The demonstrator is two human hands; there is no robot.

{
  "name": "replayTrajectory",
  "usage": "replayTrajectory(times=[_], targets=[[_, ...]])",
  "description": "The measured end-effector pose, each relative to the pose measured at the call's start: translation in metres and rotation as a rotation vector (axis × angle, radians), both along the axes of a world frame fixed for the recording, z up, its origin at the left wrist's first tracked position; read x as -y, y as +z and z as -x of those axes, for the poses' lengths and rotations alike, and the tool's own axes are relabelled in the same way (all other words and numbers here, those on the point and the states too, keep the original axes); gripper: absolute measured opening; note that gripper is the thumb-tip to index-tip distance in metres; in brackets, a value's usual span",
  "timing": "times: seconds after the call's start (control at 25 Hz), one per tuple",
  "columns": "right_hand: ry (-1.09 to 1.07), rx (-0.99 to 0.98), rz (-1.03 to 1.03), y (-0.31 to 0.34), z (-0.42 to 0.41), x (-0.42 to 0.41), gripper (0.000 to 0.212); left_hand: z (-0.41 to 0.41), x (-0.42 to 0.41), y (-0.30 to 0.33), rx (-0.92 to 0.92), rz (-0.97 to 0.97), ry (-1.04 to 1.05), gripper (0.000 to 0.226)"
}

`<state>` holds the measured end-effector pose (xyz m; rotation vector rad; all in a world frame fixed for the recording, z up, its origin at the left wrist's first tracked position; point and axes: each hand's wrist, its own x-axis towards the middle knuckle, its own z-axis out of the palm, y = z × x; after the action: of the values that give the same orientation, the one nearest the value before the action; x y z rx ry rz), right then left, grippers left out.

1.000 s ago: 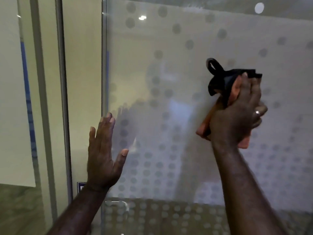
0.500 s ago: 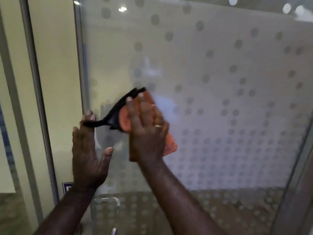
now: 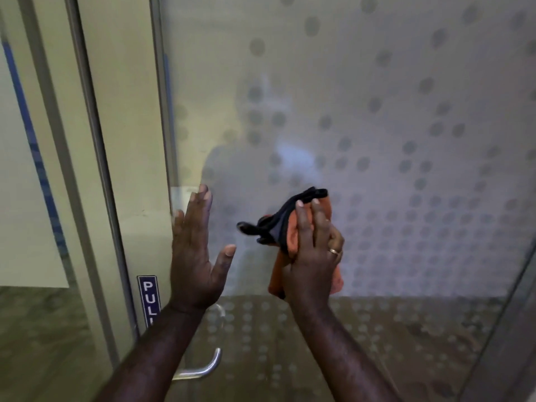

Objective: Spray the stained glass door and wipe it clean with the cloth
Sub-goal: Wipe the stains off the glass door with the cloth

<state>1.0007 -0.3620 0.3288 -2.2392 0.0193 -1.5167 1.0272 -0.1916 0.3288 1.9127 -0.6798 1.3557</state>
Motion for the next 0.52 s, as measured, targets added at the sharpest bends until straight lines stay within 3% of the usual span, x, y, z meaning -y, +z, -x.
replayTrajectory(times=[0.36, 0.44, 0.52], targets=[[0.511, 0.128, 0.481, -0.007, 0.012, -0.022, 0.070, 0.056, -0.038, 0.020, -0.340, 0.289, -0.391, 0.102], [0.641, 0.205, 0.559, -0.003, 0.013, -0.034, 0.066, 0.070, -0.046, 0.029, -0.413, 0.264, -0.333, 0.083], [0.737, 0.272, 0.614, 0.001, 0.016, -0.051, 0.062, 0.087, -0.051, 0.035, -0.436, 0.229, -0.247, 0.045]])
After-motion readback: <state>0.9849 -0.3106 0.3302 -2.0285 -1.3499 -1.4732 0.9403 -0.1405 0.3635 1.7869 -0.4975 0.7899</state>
